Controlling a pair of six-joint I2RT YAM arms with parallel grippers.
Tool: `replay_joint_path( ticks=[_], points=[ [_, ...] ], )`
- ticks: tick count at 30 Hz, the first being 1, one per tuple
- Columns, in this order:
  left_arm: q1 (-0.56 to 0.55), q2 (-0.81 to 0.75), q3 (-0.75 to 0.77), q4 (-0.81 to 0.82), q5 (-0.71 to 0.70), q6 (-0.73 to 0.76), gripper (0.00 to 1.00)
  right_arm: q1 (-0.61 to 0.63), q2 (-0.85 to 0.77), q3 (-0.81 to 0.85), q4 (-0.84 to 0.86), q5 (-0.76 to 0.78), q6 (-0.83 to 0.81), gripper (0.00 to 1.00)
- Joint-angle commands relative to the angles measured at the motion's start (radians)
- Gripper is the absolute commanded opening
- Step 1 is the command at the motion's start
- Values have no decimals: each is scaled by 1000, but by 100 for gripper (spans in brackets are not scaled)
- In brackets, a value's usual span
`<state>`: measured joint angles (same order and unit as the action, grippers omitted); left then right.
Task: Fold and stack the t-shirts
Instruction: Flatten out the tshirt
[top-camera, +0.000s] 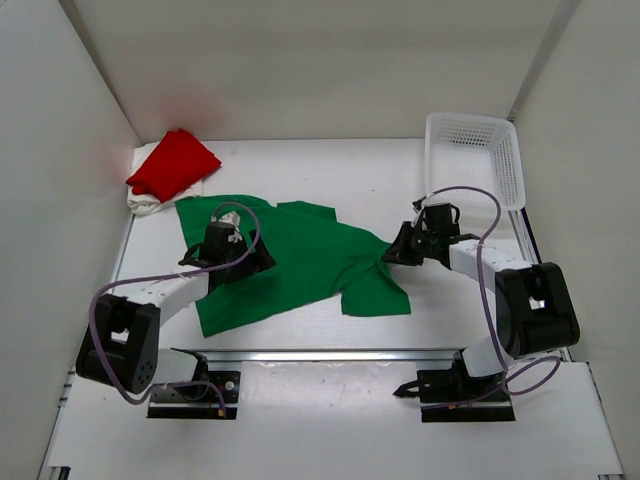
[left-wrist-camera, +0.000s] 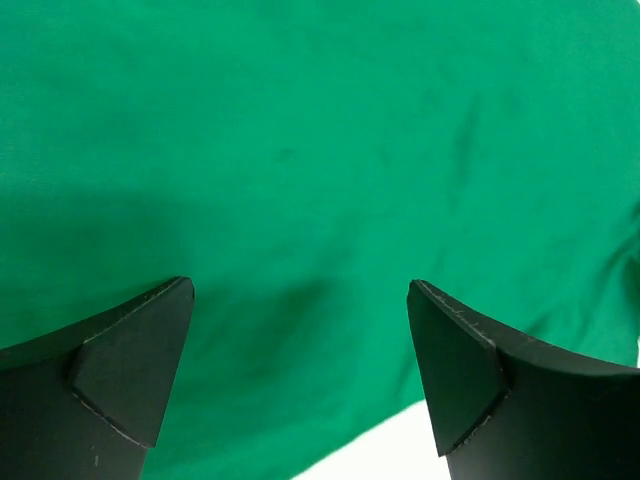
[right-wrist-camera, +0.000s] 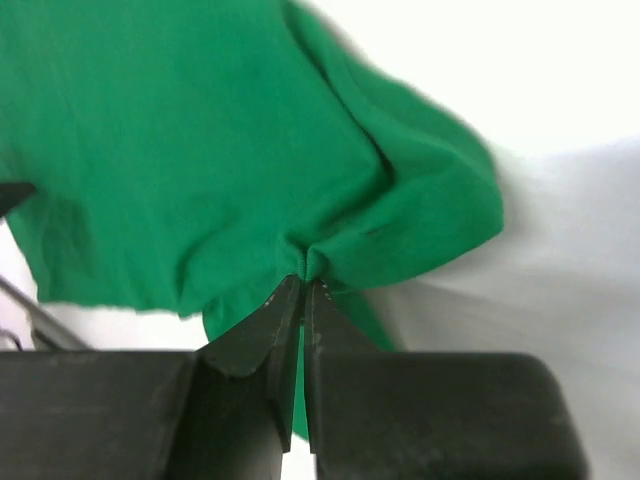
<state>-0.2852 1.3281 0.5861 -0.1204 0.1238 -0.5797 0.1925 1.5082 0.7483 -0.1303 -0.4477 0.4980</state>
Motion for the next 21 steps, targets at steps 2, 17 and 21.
replay_joint_path(
  ticks=[2,17,21],
  points=[
    [52,80,-12,175,-33,-58,98,-40,-43,26,106,110,22,0],
    [-59,617,738,8,11,-34,40,-211,-101,-113,195,60,67,23],
    [-8,397,485,143,33,-86,49,-143,-206,-116,150,179,31,42]
  ],
)
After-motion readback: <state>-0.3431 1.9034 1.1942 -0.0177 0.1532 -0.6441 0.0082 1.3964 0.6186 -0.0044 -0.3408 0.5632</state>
